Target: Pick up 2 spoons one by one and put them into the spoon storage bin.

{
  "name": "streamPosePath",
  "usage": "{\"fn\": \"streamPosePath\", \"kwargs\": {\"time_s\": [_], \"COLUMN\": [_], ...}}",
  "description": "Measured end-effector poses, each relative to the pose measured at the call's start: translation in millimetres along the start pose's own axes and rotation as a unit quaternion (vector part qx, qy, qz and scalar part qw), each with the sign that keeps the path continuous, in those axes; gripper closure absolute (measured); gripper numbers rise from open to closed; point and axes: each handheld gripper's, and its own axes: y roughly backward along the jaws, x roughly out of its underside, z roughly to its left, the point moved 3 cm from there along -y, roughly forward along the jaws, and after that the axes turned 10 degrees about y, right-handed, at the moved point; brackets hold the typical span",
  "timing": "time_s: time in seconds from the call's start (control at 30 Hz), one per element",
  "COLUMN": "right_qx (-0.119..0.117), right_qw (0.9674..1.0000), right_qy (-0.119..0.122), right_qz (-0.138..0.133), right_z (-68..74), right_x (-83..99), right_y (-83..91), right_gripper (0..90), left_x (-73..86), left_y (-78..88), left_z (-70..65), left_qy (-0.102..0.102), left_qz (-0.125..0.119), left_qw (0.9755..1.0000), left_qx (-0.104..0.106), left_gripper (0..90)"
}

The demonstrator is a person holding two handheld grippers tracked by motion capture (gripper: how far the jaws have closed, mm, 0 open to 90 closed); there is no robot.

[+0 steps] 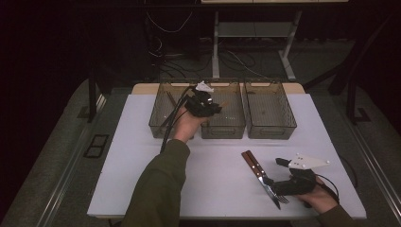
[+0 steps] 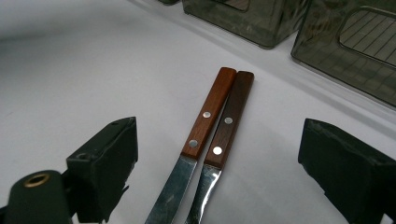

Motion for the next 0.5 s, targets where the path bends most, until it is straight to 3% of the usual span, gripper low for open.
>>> {"fn": "streamPosePath", "kwargs": {"time_s": [0.3, 0.43, 0.5], "right_qx": [-0.002, -0.003, -0.003], "right_qw": [1.0, 1.0, 1.0], "right_qy": [0.004, 0.004, 0.005], "right_qz": [-0.002, -0.002, -0.001], "right_z": [0.9, 1.1, 0.9], "right_x": [-0.3, -0.3, -0.3], "right_y": [-0.1, 0.1, 0.4], "right_gripper": [12.1, 12.1, 12.1], "left_x": [-4.9, -4.5, -3.5], "left_y": [-18.7, -24.4, -28.8], "left_z": [1.2, 3.5, 2.9], "left_qy": [0.014, 0.012, 0.027], "left_qz": [0.01, 0.027, 0.025], "left_qw": [0.9997, 0.9992, 0.9988], "left_qx": [-0.02, -0.028, -0.032], "left_gripper": [76.1, 76.0, 76.0]}}
